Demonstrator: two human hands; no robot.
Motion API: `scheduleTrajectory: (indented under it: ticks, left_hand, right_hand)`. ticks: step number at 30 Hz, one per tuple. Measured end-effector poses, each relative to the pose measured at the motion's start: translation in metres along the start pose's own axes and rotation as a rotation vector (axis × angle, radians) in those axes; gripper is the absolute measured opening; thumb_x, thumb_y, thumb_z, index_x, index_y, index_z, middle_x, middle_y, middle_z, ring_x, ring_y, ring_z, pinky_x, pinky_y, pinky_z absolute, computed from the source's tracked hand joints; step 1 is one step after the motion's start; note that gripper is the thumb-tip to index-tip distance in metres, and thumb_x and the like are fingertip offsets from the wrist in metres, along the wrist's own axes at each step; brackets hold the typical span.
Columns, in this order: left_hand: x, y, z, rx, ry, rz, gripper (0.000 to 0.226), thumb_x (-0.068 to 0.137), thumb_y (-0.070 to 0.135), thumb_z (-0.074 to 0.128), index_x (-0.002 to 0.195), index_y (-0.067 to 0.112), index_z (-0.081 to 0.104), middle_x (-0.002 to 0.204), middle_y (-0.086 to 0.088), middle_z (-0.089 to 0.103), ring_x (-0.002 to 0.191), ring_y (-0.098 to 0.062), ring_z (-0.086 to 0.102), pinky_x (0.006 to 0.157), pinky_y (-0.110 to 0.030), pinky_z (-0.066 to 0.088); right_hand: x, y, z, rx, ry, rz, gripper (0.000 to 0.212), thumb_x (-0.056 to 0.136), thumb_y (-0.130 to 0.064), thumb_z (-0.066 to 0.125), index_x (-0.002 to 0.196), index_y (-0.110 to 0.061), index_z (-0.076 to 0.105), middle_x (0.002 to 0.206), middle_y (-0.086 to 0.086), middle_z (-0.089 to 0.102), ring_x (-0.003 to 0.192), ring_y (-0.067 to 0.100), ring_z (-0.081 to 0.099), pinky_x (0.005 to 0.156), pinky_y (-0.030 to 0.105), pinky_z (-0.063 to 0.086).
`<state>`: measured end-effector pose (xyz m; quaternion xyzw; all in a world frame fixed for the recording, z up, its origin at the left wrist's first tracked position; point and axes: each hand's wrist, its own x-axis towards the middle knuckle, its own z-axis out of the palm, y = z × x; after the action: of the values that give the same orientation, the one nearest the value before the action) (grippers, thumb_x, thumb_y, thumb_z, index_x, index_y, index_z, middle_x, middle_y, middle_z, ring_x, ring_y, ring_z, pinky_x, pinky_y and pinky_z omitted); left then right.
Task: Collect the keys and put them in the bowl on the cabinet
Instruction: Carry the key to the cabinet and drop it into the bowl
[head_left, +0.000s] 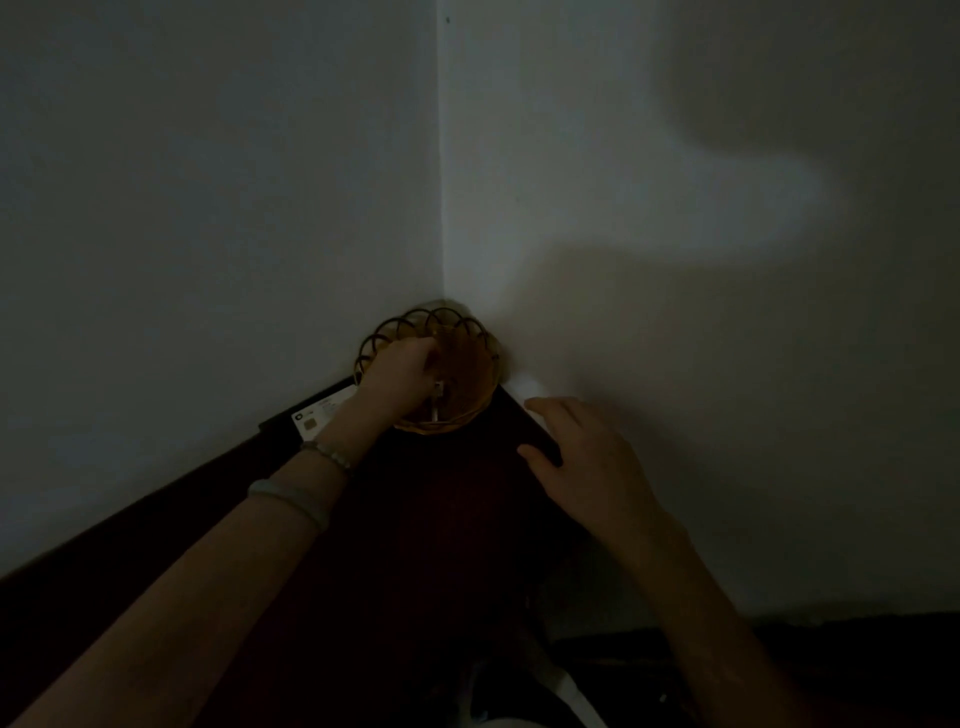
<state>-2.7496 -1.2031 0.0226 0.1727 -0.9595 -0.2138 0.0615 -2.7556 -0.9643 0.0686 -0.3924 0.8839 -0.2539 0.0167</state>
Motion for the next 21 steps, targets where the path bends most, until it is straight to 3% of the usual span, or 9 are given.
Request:
scheduleTrajectory:
  ticks: [7,15,21]
  left_hand:
    - [-0.041,0.012,-0.015,-0.128,0.194,0.063,0.033,0.082,0.017,0.065,0.113,0.008,0.057,0.111,-0.014,0.062,0.103,-0.029,0.054,0.083,-0.034,0.041]
    - [-0.119,0.047,-0.026,-0.453,0.209,0.102,0.069,0.076,0.029,0.073,0.133,0.026,0.035,0.130,0.005,0.051,0.118,-0.004,0.046,0.096,-0.022,0.039]
    - [-0.160,0.054,-0.024,-0.431,0.269,0.103,0.073,0.075,0.033,0.071,0.136,0.033,0.029,0.133,0.010,0.047,0.123,0.001,0.041,0.101,-0.015,0.033]
  right_hand:
    - [0.001,0.000,-0.002,0.011,0.009,0.005,0.047,0.084,-0.027,0.062,0.126,-0.015,0.045,0.123,0.008,0.056,0.112,0.025,0.048,0.086,0.032,0.042]
    - [-0.006,-0.006,-0.010,0.056,0.034,-0.042,0.048,0.083,-0.026,0.063,0.126,-0.016,0.046,0.124,0.009,0.055,0.115,0.026,0.048,0.088,0.037,0.044]
    - [-0.026,-0.017,-0.010,0.098,0.041,-0.051,0.048,0.084,-0.027,0.062,0.127,-0.018,0.043,0.127,0.008,0.053,0.115,0.024,0.046,0.087,0.027,0.036]
